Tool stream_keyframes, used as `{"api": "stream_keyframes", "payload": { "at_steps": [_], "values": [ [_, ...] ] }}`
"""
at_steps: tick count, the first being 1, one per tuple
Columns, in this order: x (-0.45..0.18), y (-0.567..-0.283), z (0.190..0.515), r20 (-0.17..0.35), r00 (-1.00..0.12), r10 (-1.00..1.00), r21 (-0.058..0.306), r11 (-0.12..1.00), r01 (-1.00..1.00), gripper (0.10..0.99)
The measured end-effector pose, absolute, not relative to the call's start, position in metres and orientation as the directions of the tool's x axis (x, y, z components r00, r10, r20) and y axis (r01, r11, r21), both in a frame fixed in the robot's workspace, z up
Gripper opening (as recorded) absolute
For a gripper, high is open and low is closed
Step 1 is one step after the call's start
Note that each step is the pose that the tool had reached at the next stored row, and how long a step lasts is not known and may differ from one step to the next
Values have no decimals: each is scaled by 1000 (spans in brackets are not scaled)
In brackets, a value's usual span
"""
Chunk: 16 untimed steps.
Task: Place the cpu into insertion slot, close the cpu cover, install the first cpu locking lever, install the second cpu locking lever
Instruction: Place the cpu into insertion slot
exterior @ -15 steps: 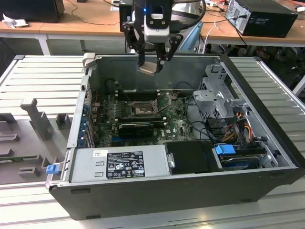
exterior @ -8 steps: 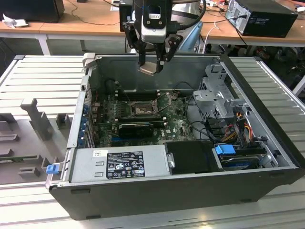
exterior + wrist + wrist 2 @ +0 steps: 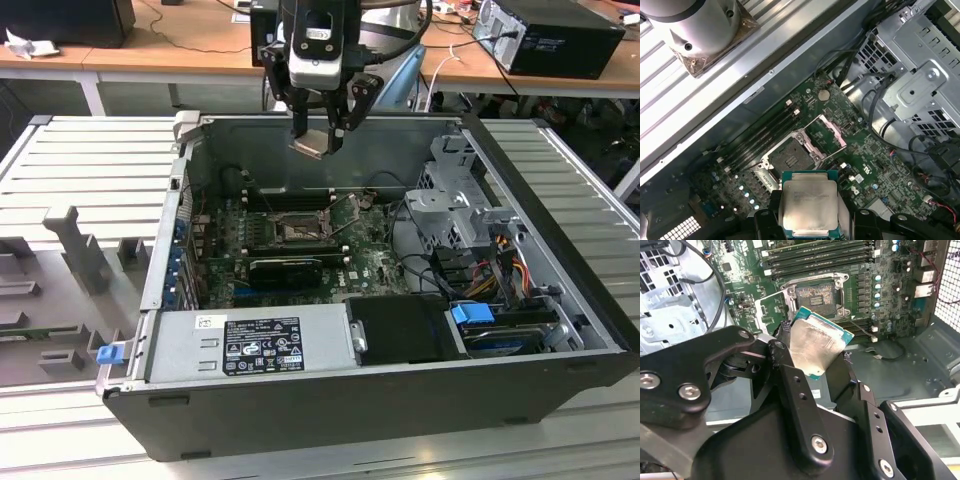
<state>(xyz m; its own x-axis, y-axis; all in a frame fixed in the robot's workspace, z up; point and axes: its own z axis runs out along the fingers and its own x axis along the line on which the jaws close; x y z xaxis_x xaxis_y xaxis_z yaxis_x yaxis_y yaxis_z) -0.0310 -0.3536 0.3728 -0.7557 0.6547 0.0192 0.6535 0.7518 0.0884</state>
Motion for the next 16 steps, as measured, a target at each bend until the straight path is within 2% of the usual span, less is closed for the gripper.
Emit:
{"api": "stream_keyframes", "payload": {
  "at_steps": [16],
  "values": [
    [-31, -354, 372, 19, -589, 808, 88, 586, 806, 525]
  ]
}}
